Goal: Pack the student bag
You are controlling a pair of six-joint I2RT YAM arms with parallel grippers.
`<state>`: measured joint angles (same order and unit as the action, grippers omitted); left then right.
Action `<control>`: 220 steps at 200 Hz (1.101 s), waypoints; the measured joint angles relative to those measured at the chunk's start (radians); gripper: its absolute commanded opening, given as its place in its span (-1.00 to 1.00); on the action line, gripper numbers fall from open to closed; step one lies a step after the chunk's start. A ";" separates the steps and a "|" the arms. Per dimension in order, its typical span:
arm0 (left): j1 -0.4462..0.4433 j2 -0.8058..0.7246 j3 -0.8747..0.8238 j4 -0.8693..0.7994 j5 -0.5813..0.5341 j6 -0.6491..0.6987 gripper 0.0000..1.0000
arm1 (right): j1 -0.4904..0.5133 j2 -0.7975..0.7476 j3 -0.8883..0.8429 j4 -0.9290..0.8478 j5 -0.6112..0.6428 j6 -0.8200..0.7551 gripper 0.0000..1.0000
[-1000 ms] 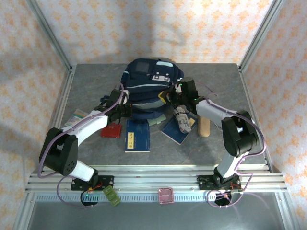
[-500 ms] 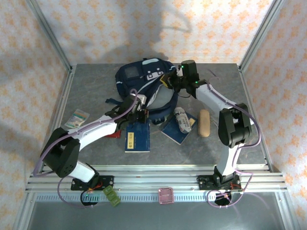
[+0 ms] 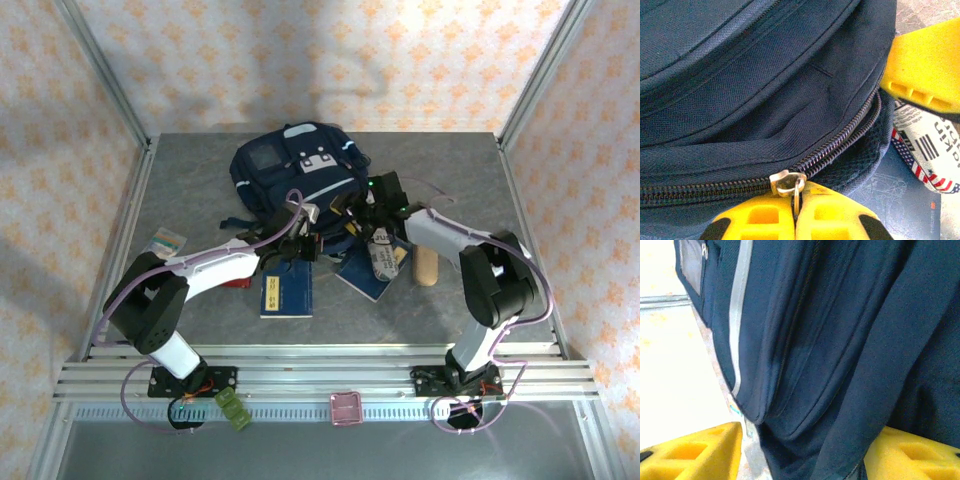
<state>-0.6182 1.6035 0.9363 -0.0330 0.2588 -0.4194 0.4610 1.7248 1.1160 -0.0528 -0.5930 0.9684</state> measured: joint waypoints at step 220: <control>0.169 -0.136 -0.120 -0.075 -0.098 0.031 -1.00 | -0.005 0.007 -0.074 0.148 -0.001 0.053 -1.00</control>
<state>-0.4496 1.4677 0.8162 -0.1078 0.1604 -0.3882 0.4564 1.7317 1.0424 0.0956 -0.5941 1.0214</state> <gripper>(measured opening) 0.053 0.041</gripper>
